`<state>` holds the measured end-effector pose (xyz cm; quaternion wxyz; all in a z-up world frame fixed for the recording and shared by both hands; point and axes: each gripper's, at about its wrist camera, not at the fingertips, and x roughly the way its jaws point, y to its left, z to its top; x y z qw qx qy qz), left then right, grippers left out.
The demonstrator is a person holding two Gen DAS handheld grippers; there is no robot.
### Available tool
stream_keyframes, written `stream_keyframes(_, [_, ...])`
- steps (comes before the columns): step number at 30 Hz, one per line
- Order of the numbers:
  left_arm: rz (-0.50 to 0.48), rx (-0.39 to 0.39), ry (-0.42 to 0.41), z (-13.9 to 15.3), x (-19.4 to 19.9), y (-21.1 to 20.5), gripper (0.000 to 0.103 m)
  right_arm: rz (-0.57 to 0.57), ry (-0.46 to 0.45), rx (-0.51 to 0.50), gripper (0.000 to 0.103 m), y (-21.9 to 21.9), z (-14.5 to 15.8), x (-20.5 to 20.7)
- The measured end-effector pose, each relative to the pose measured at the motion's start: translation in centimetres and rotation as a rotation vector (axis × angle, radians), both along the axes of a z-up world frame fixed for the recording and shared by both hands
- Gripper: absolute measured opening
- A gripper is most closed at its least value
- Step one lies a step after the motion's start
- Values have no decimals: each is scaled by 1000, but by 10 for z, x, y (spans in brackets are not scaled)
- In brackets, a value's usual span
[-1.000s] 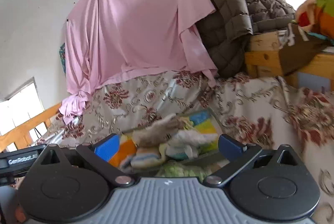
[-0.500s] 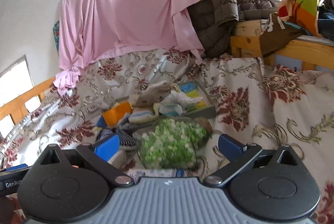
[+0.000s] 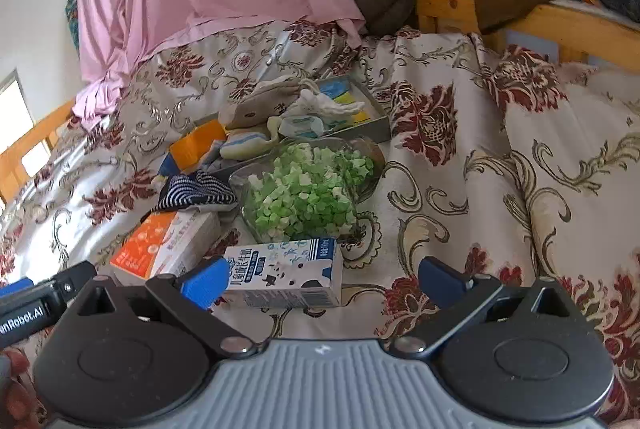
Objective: Organize soft objects
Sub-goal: 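Move both tools back over the remaining items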
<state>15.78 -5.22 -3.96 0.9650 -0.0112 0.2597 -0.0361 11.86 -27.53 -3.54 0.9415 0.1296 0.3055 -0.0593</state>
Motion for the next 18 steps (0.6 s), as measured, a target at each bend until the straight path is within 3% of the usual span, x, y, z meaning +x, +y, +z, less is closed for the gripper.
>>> stream_keyframes(11, [62,-38,49,-9,12,21,102,83,46,-13,103,12,-6,15])
stream_keyframes(18, [109,-78,71,-15,17,36,102,110,-12,-33,103,18,-1,12])
